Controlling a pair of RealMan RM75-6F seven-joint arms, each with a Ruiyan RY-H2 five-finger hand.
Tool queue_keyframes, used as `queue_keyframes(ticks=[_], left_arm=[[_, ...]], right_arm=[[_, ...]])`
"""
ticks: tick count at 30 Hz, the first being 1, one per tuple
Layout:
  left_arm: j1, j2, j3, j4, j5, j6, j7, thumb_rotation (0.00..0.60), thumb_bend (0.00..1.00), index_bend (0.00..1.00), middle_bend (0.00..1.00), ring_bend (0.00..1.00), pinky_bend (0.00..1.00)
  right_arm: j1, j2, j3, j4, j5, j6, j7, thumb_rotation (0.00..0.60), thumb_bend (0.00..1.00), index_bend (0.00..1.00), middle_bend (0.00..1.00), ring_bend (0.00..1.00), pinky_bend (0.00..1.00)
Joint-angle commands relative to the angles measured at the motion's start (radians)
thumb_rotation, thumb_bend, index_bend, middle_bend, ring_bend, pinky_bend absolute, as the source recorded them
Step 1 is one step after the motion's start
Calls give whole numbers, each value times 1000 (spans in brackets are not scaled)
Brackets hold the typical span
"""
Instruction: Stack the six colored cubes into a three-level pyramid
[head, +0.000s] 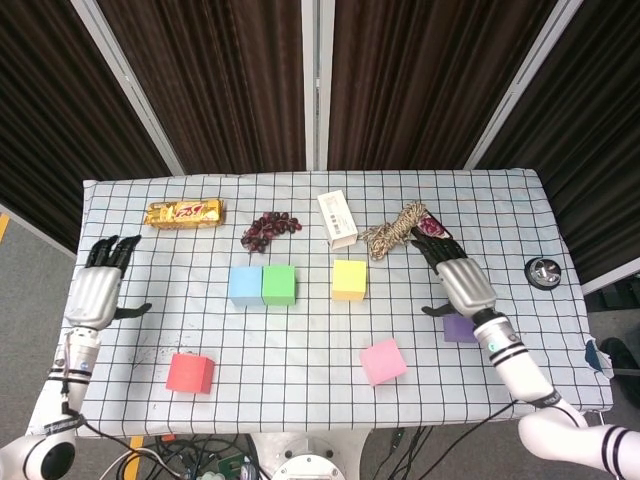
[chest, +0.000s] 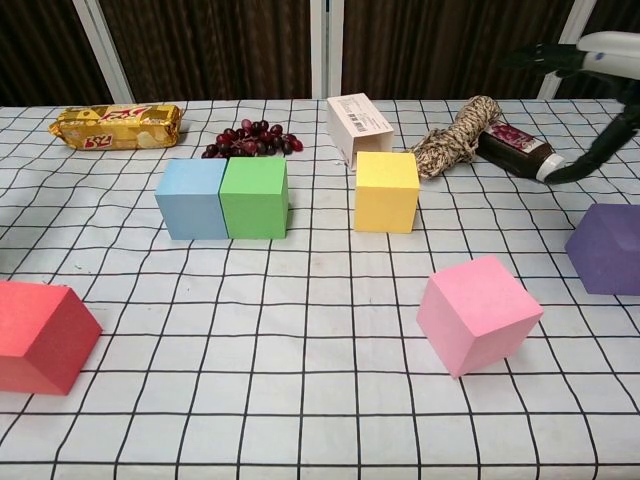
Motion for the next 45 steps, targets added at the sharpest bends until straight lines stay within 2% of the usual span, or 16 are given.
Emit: queue_keyframes(ticks=[1,5,12,16,19,27,35,45], left_arm=[[57,29,16,38,10,45,-67,600,0,0,79,0,0],[98,28,33,99,27,66,-107,600,0,0,79,0,0],[148,29,42,157,64,65,-274,600,0,0,87,0,1],[168,27,62,217,139,73,-399,600,0,0,100,0,3],[181,27,83,241,185,80,-447,600,0,0,104,0,3],[209,14,122,242,270,110,-444,600,0,1,109,0,3],[243,-2,140,226,319,156,-422,600,0,1,110,0,3],[254,6,145,209,336,148,-431,600,0,1,110,0,3]], right_arm=[[65,-88,35,61,50,-39,-31,600,16,0,12,0,0],[117,-170,46,121,79,-65,-43,600,2,0,50,0,0],[186,-276,45,196,159,-74,-135,600,7,0,99,0,0],[216,-326,40,244,197,-75,-180,600,8,0,151,0,0],[234,-352,41,270,226,-85,-195,600,10,0,173,0,0],[269,-404,38,327,269,-83,-235,600,58,0,281,0,0],[279,-435,39,358,247,-53,-229,600,157,0,393,18,0],[281,-377,37,261,178,-56,-190,600,171,0,433,41,0]])
